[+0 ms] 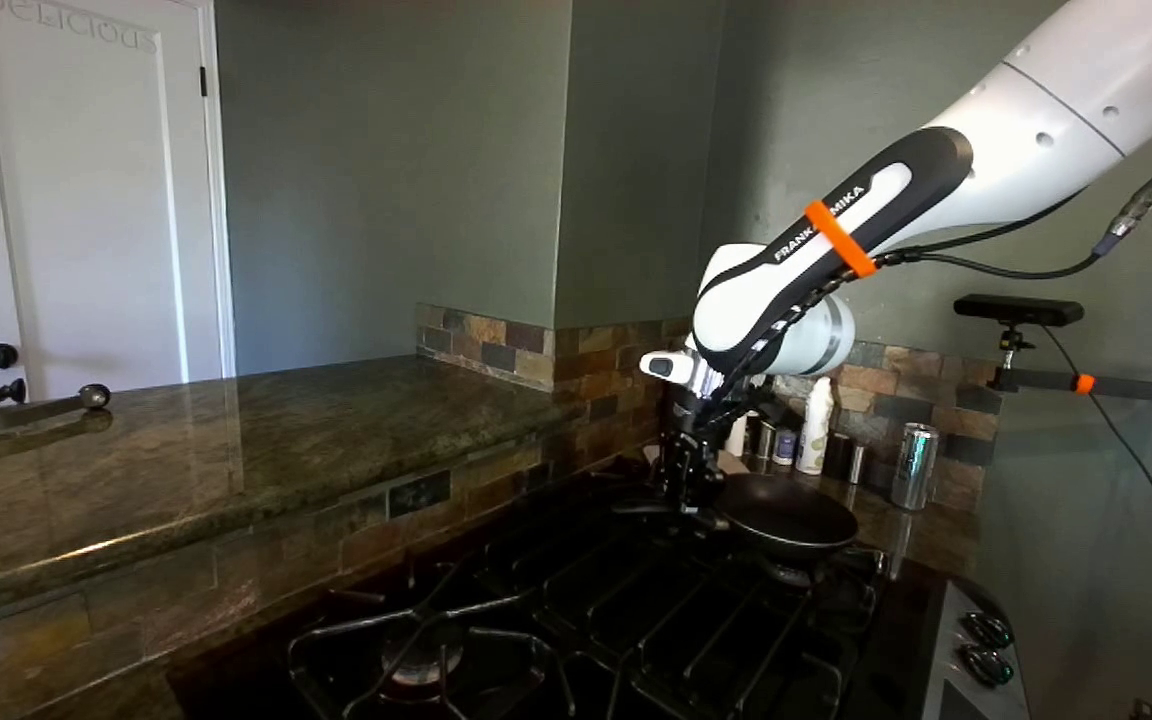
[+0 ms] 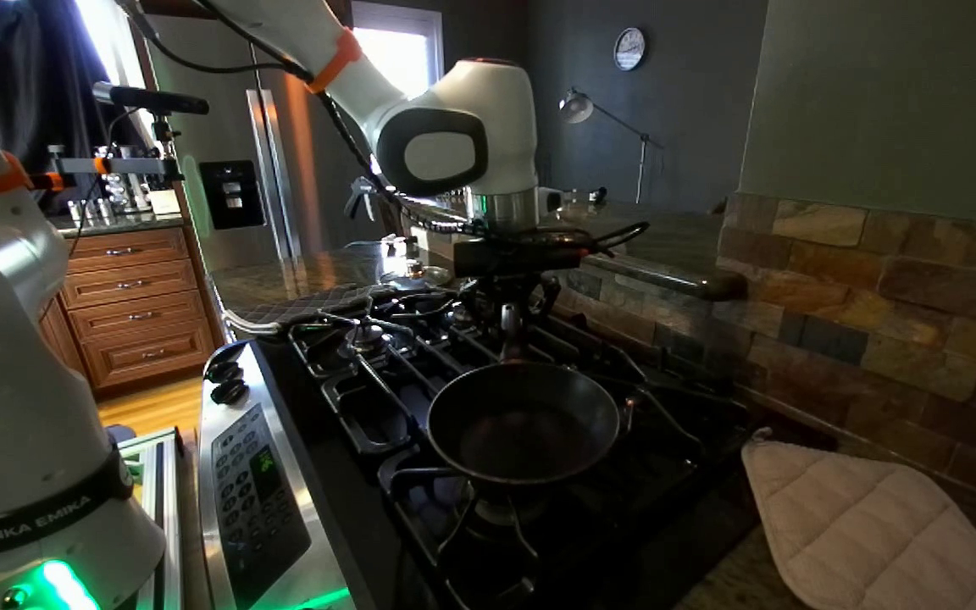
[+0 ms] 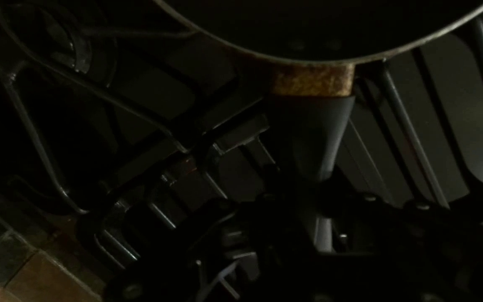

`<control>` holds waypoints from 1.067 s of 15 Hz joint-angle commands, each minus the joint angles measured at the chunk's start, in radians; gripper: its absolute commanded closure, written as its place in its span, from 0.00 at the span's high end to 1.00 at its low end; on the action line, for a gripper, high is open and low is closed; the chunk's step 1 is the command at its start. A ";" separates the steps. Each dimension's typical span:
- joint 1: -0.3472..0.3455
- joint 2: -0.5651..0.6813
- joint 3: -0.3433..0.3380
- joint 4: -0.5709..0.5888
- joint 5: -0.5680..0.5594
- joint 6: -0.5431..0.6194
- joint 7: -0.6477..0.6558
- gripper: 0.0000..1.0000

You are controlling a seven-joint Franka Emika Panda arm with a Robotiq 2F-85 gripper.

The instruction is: Move the pan to the bottom right stove plate

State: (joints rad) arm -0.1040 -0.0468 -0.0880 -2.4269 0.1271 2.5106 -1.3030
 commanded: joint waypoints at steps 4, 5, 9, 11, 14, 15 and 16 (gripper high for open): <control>0.011 -0.077 -0.028 -0.064 0.008 -0.021 -0.068 0.08; 0.012 -0.083 -0.030 -0.070 0.009 -0.021 -0.079 0.08; 0.016 -0.100 -0.037 -0.089 0.007 -0.023 -0.134 0.08; 0.017 -0.113 -0.042 -0.103 0.007 -0.019 -0.160 0.08; 0.021 -0.127 -0.047 -0.120 0.003 -0.015 -0.190 0.08; 0.022 -0.132 -0.048 -0.126 0.002 -0.014 -0.197 0.08; 0.023 -0.136 -0.049 -0.131 0.003 -0.015 -0.204 0.08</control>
State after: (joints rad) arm -0.0987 -0.1350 -0.1167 -2.5196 0.1271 2.5105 -1.4670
